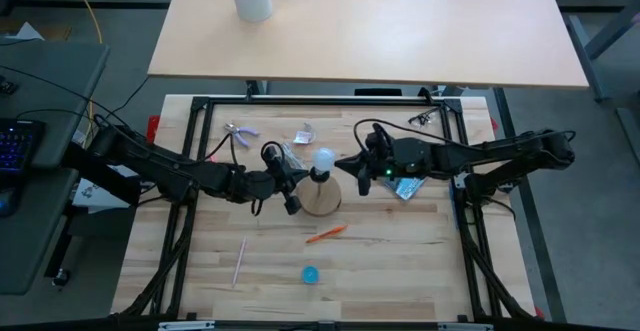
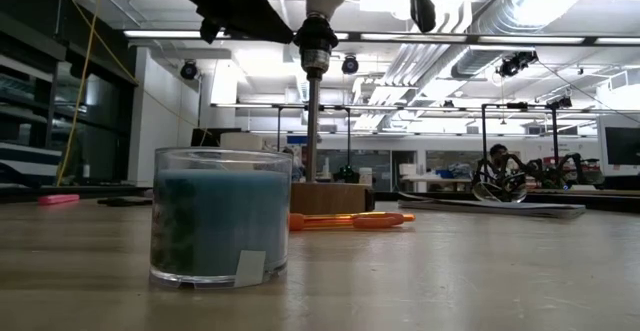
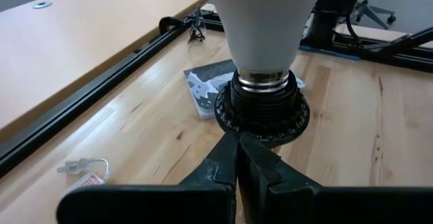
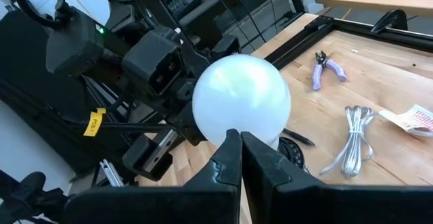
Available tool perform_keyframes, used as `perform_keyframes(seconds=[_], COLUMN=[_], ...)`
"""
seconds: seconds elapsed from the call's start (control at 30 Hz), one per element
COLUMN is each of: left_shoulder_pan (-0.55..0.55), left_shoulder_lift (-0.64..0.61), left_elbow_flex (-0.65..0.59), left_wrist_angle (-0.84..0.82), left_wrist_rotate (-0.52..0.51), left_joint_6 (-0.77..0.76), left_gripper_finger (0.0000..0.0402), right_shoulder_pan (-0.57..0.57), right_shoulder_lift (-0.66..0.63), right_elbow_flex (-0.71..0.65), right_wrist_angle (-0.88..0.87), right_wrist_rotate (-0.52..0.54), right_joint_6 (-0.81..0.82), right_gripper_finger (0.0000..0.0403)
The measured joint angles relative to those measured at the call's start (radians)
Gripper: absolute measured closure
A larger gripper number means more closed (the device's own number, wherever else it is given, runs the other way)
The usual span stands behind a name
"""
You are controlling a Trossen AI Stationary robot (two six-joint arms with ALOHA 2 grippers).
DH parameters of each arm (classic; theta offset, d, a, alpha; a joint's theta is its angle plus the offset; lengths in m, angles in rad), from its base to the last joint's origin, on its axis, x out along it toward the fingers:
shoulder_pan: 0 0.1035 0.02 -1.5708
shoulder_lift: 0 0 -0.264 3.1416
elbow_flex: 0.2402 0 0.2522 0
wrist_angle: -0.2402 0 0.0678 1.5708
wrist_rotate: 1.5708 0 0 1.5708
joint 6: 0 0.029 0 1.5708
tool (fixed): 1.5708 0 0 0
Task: Screw lightbulb
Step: Insert the light bulb into the lamp
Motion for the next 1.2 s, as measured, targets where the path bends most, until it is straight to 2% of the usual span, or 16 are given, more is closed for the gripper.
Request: perform_keyframes(seconds=[0.43,0.73,0.87,1.03,1.2], left_shoulder_pan=[0.005,0.005,0.005,0.004,0.004], left_shoulder_lift=[0.0,0.0,0.0,0.0,0.0], left_elbow_flex=[0.0,0.0,0.0,0.0,0.0], left_wrist_angle=[0.006,0.0,-0.001,-0.001,0.005], left_wrist_rotate=[0.003,0.003,0.003,0.003,0.004], left_joint_6=[0.0,0.001,0.009,0.009,0.018], left_gripper_finger=[0.0402,0.0402,0.0402,0.0402,0.0402], right_shoulder_pan=[0.003,0.007,0.008,-0.059,-0.18], right_shoulder_lift=[0.046,0.034,-0.012,-0.025,0.05], right_elbow_flex=[0.0,0.0,0.016,0.071,0.132], right_wrist_angle=[0.061,0.06,0.068,0.04,-0.052], right_wrist_rotate=[-0.016,-0.053,-0.022,0.032,-0.094], right_joint_6=[0.002,-0.011,-0.066,-0.121,-0.104], right_gripper_finger=[0.0403,0.0403,0.0403,0.0403,0.0403])
